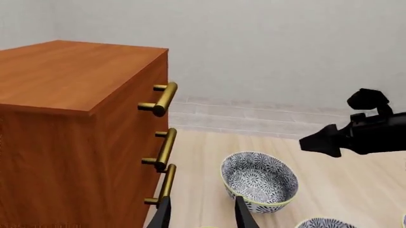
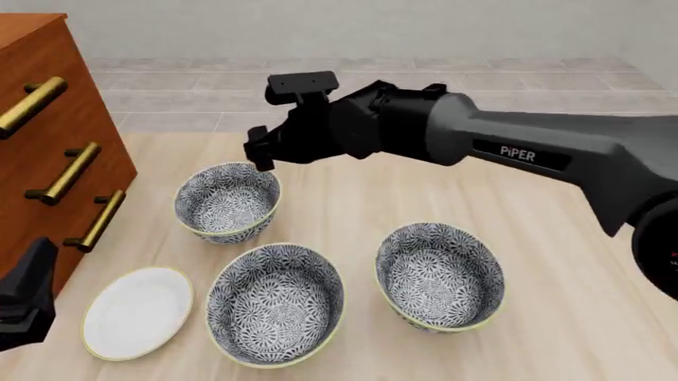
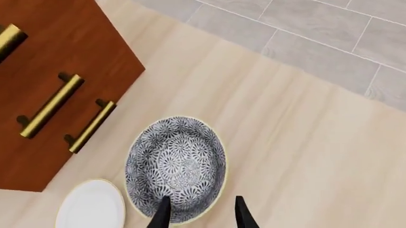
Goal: Stack the bowl at the front on the bowl in the middle.
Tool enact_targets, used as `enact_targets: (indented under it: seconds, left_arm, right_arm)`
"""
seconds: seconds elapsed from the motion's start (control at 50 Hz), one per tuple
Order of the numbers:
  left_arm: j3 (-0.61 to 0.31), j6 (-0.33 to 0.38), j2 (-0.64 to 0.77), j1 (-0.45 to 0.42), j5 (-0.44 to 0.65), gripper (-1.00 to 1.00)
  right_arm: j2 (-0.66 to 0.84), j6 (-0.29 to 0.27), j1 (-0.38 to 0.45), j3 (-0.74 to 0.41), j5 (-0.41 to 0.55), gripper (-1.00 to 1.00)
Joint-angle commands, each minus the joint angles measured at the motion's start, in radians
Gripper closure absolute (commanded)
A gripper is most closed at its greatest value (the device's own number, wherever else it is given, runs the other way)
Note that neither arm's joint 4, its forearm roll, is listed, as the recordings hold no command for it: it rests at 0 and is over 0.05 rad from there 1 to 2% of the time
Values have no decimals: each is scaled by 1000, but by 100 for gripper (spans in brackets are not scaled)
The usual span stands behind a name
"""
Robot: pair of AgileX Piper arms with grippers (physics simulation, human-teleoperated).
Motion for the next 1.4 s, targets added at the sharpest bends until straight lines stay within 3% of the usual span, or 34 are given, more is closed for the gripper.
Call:
enact_targets:
  seconds: [0.02,0.36,0.56,0.84,1.4]
  left_arm:
    - [1,-12,19,2,-19,-100]
    - [3,-33,52,0,-42,-100]
    - [-6,-37,23,18,-16,-100]
    - [-38,-48,-98,24,127,-100]
    - [-58,-56,-96,30,132,-100]
  right_arm:
    - [123,20,-21,-112,29,-100]
    - [250,54,-36,-255,71,-100]
    - [288,62,-33,-270,66,-100]
    - [327,65,-30,-274,55,-100]
    - [364,87,-3,-233,-1,-100]
